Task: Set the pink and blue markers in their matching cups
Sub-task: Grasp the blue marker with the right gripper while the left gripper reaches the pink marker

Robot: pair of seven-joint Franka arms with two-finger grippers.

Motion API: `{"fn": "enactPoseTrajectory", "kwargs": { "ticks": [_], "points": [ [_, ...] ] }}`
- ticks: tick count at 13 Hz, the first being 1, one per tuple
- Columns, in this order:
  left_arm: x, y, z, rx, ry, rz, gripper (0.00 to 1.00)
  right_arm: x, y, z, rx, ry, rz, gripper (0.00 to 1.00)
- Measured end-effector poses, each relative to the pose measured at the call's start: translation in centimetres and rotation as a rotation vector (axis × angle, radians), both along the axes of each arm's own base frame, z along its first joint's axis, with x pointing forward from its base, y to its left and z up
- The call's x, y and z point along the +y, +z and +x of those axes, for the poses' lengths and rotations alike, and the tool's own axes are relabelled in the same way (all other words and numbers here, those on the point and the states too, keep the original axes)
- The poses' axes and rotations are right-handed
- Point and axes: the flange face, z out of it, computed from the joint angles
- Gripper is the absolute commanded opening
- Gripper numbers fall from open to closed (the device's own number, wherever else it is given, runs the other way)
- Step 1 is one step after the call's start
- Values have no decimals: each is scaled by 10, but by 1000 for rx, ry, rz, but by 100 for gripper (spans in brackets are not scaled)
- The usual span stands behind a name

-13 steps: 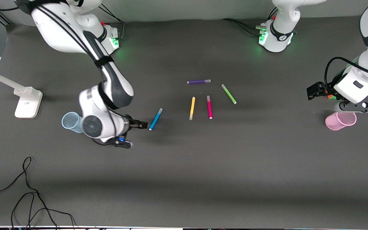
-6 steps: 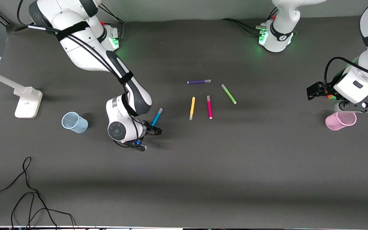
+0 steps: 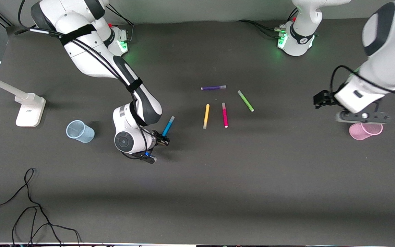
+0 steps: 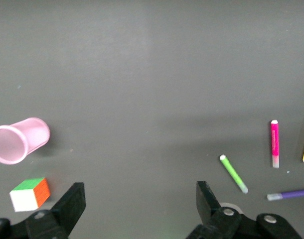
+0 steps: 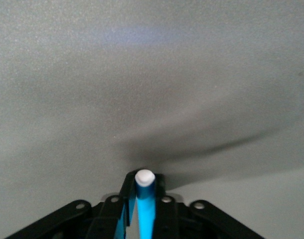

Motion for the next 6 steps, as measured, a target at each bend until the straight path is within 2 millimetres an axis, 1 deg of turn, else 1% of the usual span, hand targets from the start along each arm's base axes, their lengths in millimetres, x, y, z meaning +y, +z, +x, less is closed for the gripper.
{"fn": "enactPoseTrajectory", "kwargs": {
  "ticks": [2,3,4,5,6],
  "points": [
    [-36,-30,-7,-7,12,-1,98,-3,1,1,10,-2,-2,0],
    [-59,-47,-13,3,21,2,98,-5,6,2,21,-2,-2,0],
    [-84,-63,-18,12,32,5,98,-9,17,5,34,-2,-2,0],
    [-109,-78,-23,17,45,6,98,-14,37,9,42,-1,1,0],
    [-135,-93,-28,20,53,6,98,-20,64,13,38,5,6,0]
  ]
}}
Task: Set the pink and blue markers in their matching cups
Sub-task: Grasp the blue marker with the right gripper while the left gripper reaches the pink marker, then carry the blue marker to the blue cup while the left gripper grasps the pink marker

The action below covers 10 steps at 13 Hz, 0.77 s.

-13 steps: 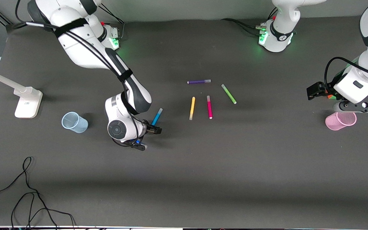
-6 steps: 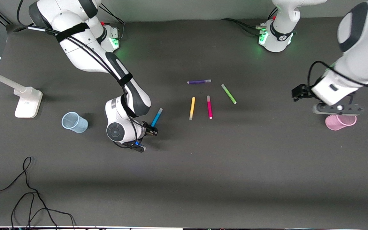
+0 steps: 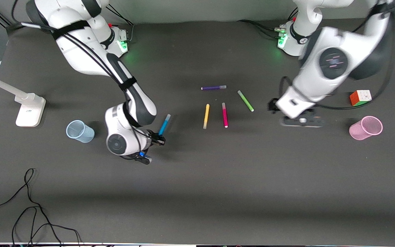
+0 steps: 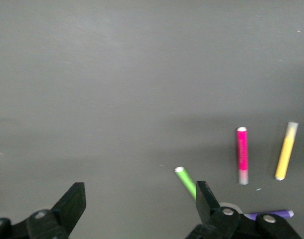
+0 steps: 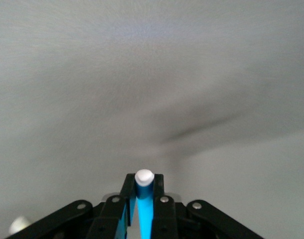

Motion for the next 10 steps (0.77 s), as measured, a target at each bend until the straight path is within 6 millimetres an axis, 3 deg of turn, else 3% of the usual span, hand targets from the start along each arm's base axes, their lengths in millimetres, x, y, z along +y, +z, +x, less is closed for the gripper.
{"fn": "enactPoseTrajectory", "kwargs": {
  "ticks": [2,5,8,10],
  "points": [
    [-42,-31,-10,13,-4,0,99,-25,62,9,-45,33,-4,0],
    [-77,-91,-15,43,-32,-5,99,-75,144,14,-167,128,-88,0],
    [-109,-152,-24,53,-6,-18,98,-125,202,12,-268,265,-118,0],
    [-132,-183,-38,54,17,-23,98,-170,224,4,-301,344,-112,0]
  ]
}}
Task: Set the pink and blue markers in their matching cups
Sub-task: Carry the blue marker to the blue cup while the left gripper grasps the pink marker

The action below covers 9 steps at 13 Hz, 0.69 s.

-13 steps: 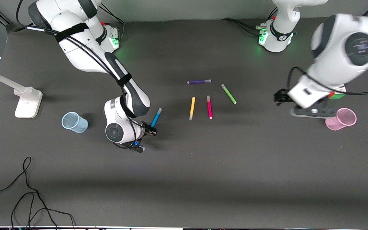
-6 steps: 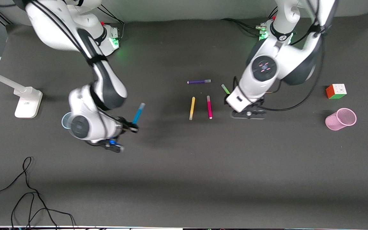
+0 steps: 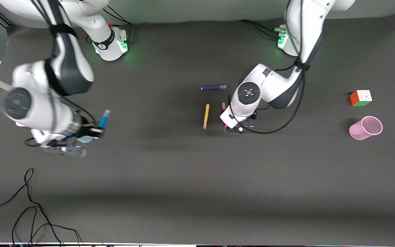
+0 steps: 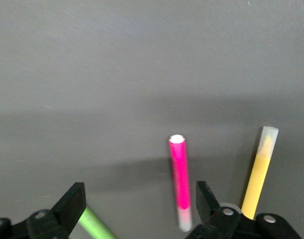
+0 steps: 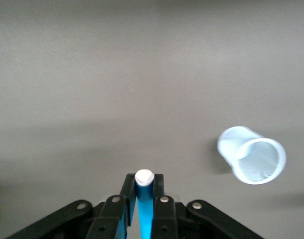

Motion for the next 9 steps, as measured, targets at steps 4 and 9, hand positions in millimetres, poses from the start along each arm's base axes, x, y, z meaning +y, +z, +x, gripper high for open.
{"fn": "enactPoseTrajectory", "kwargs": {
  "ticks": [4,9],
  "points": [
    [-28,-43,-21,-5,-16,-20,91,-77,11,-36,-181,132,-65,0],
    [-20,-78,-45,-89,-14,-94,32,-155,-44,-77,-378,227,-78,0]
  ]
}}
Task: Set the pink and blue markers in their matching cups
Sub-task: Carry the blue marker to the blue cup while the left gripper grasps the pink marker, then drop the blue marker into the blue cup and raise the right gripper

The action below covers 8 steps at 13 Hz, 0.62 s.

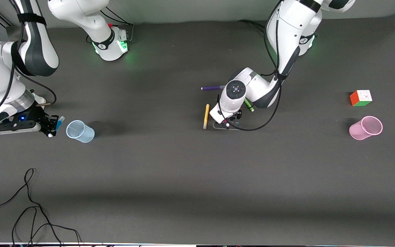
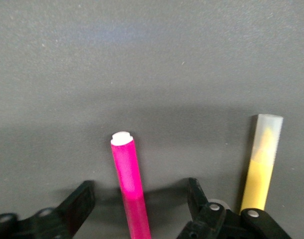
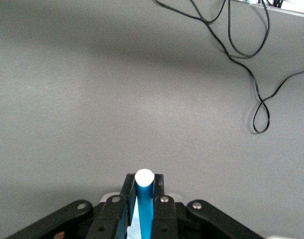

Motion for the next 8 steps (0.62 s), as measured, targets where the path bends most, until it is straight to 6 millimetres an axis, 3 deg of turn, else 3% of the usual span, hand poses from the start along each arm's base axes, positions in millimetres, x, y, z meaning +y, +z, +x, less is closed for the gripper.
{"fn": "enactPoseTrajectory", "kwargs": {
  "ticks": [1,2,3,4,6,7,8],
  "points": [
    [0,0,-1,-10,0,-8,9,2,-14,-6,-36,9,1,0],
    [0,3,-1,-13,0,-11,0,6,-28,-12,-61,18,2,0],
    [0,5,-1,-16,0,-12,4,8,-39,-16,-77,23,1,0],
    [0,6,0,-18,0,-13,20,8,-47,-17,-89,26,-2,0],
    [1,7,0,-20,1,-13,89,9,-54,-16,-106,30,-10,0],
    [1,7,0,-20,1,-12,97,9,-56,-15,-111,31,-13,0],
    [2,7,0,-20,2,-11,98,9,-57,-15,-111,31,-14,17]
  ]
}}
